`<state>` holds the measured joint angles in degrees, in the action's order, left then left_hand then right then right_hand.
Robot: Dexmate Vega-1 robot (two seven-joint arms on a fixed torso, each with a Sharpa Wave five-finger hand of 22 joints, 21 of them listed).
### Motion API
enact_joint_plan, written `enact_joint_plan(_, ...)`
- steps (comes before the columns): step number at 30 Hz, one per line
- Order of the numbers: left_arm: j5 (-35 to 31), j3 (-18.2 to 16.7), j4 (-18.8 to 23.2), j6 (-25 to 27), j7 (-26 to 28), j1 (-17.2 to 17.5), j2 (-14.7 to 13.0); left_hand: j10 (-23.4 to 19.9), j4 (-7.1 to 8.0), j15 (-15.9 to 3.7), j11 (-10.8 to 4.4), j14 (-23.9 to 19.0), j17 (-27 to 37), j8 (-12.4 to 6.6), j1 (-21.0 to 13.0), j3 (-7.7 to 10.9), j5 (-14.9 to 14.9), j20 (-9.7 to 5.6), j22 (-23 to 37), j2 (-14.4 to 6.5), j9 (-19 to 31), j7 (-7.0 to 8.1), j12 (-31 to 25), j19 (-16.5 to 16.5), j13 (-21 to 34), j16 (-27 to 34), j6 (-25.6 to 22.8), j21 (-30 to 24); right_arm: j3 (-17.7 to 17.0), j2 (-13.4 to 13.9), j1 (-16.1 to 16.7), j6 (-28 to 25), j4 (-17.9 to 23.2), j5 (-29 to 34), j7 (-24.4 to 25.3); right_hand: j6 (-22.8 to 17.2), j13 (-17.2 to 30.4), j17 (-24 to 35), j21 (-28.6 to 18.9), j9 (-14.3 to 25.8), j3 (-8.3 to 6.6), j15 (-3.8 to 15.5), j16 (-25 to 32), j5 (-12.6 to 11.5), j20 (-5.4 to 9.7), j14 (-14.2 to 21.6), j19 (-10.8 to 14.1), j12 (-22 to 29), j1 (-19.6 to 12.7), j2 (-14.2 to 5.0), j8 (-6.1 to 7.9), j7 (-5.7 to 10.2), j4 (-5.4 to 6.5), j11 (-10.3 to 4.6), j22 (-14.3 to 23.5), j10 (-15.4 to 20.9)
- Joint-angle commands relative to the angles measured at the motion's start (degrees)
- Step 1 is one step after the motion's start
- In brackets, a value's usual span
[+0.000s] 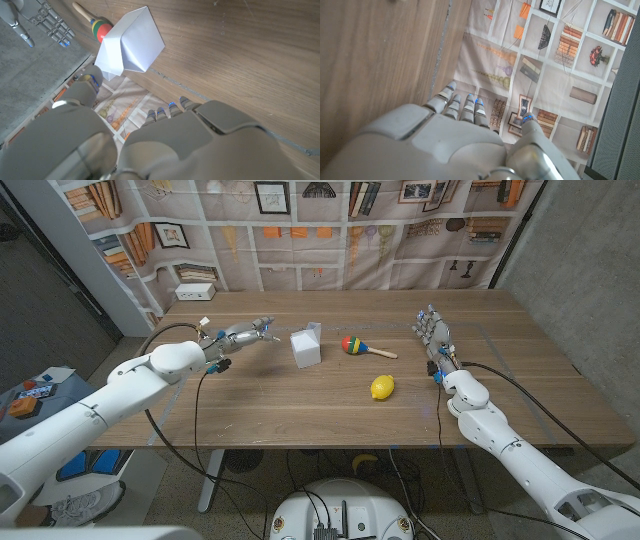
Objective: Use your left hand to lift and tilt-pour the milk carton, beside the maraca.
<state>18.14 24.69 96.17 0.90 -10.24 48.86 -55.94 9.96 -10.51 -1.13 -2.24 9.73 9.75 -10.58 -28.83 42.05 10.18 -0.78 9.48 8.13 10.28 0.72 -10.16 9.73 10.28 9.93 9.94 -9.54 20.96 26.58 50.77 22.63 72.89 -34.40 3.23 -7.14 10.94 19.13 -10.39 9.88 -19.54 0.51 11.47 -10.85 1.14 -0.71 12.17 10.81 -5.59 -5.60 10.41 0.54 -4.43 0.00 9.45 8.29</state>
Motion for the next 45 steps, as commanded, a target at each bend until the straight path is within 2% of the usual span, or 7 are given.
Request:
enact_joint_plan(1, -5.4, 3.1, -0.9, 0.4, 1.6, -1.5, 1.2, 3.7, 0.04, -0.14, -0.03, 5.1, 0.1, -0.68, -0.8, -0.22, 0.1, 0.80, 0.1, 0.2, 0.1, 0.02, -0.7, 4.6, 0.2, 0.3, 2.0, -0.7, -0.2, 0.0, 0.7, 0.5, 0.5, 0.3, 0.7, -0.1, 0.0, 0.1, -0.3, 0.2, -0.15, 0.24, 0.3, -0.3, -0.20, -0.1, -0.1, 0.2, 0.4, -0.32, 0.09, 0.04, -0.18, 0.10, 0.1, 0.3)
enact_joint_plan(7, -6.2, 4.0, -1.6, 1.0, 2.6, -1.5, 2.7, 3.1, 0.04, -0.16, -0.05, 4.6, 0.1, -1.06, -1.0, -0.32, 0.2, 0.81, 0.1, 0.2, 0.1, -0.23, -1.0, 4.2, 0.2, 0.5, 1.3, -0.9, -0.3, 0.0, 0.9, 0.3, 0.7, 0.2, 0.8, 0.0, 0.0, 0.1, -0.3, 0.2, -0.14, 0.22, 0.3, -0.3, -0.25, -0.1, -0.1, 0.2, 0.4, -0.31, 0.09, 0.06, -0.19, 0.13, 0.1, 0.3)
enact_joint_plan(19, -8.4, 7.0, -4.1, 0.6, 1.2, -3.8, 5.4, 3.2, 0.05, -0.40, -0.18, 4.9, 0.1, -1.05, -1.5, -0.53, 0.2, 0.92, 0.1, 0.4, 0.1, -0.17, -0.9, 4.3, 0.2, 0.4, 1.6, -0.9, -0.3, -0.1, 1.3, 0.7, 0.4, -0.1, 0.4, 0.0, -0.1, -0.1, -0.3, 0.2, -0.12, 0.20, 0.3, -0.3, -0.28, -0.1, -0.2, 0.2, 0.4, -0.31, 0.10, 0.16, -0.27, 0.11, 0.1, 0.1)
enact_joint_plan(31, -9.6, 8.9, -7.2, 0.2, 0.3, -6.3, 8.1, 2.1, 0.06, -0.10, -0.02, 4.1, 0.1, -1.31, -1.9, -0.75, 0.2, 1.80, 0.2, 0.5, 0.1, -0.72, -1.3, 4.0, 0.2, 0.6, 1.3, -1.0, -0.9, 0.3, 3.1, 1.0, 1.8, -0.3, 1.6, 0.0, -0.1, -0.2, -0.3, 0.2, -0.14, 0.18, 0.3, -0.3, -0.33, -0.2, -0.2, 0.2, 0.4, -0.37, 0.13, 0.22, -0.37, 0.16, 0.1, 0.2)
enact_joint_plan(45, -10.1, 10.6, -11.0, -0.9, -0.7, -9.3, 11.0, -1.8, 0.05, -0.47, 0.08, -0.2, 0.1, -2.32, -3.7, -0.90, 0.0, 2.11, 0.2, 0.2, 0.1, -1.49, -2.4, 2.1, 0.2, 1.5, -1.2, -1.5, -1.8, 0.8, 4.9, 1.0, 3.5, -0.5, 3.0, -0.1, -0.1, -0.4, -0.3, 0.2, -0.11, 0.06, 0.4, -0.3, -0.43, -0.2, -0.2, 0.2, 0.4, -0.40, 0.20, 0.20, -0.46, 0.15, 0.1, 0.1)
